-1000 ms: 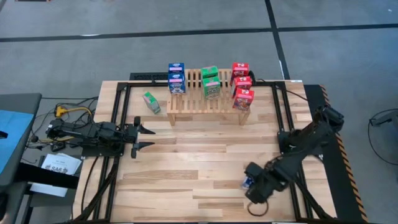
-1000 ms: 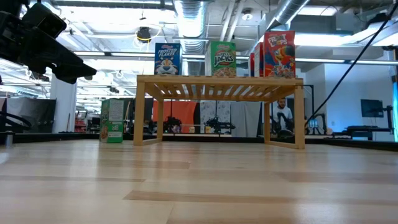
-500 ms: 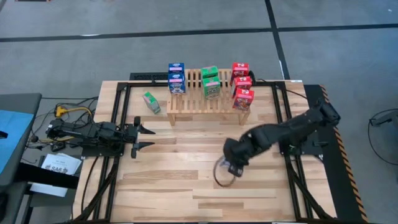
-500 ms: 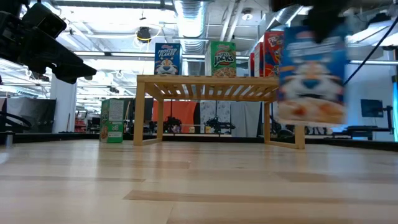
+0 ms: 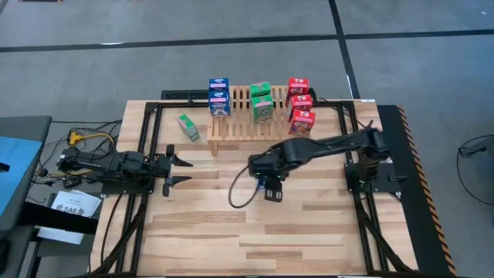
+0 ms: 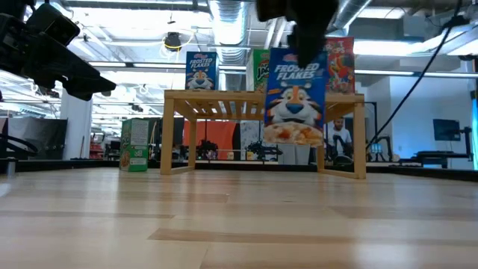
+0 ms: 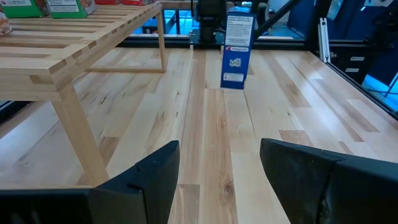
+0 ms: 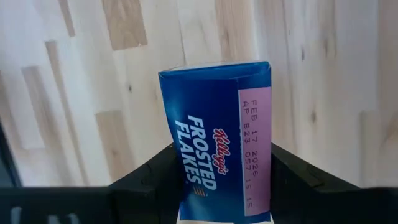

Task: Stack cereal on shelf
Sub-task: Put the blue cereal box on the shelf aligned with the other blue cereal box

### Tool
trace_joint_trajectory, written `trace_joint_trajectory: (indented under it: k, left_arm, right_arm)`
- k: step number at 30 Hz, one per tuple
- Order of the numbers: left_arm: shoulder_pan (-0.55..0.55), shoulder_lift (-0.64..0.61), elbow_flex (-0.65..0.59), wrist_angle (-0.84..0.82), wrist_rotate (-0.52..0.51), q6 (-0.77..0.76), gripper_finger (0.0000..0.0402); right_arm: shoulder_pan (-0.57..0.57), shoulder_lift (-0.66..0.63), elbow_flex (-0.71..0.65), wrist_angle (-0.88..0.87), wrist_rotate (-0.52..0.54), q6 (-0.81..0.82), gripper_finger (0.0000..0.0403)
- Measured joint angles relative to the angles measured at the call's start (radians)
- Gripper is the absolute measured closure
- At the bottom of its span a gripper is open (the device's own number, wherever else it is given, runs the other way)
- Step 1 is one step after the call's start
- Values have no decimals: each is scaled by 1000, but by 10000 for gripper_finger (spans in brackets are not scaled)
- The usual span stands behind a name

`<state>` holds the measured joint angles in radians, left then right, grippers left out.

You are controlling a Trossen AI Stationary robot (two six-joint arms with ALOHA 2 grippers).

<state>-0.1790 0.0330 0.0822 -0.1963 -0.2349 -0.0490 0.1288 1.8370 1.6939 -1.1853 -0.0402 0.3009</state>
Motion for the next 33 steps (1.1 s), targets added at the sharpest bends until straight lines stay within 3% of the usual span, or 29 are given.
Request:
trace_joint_trajectory:
  k: [9, 33]
  left_arm:
    - [0, 0, 0, 0, 0, 0, 187]
    - [0, 0, 0, 0, 0, 0, 187]
  right_arm:
    - [-40, 152, 197, -73, 15, -190, 198]
    - [-58, 182, 182, 12, 22, -177, 182]
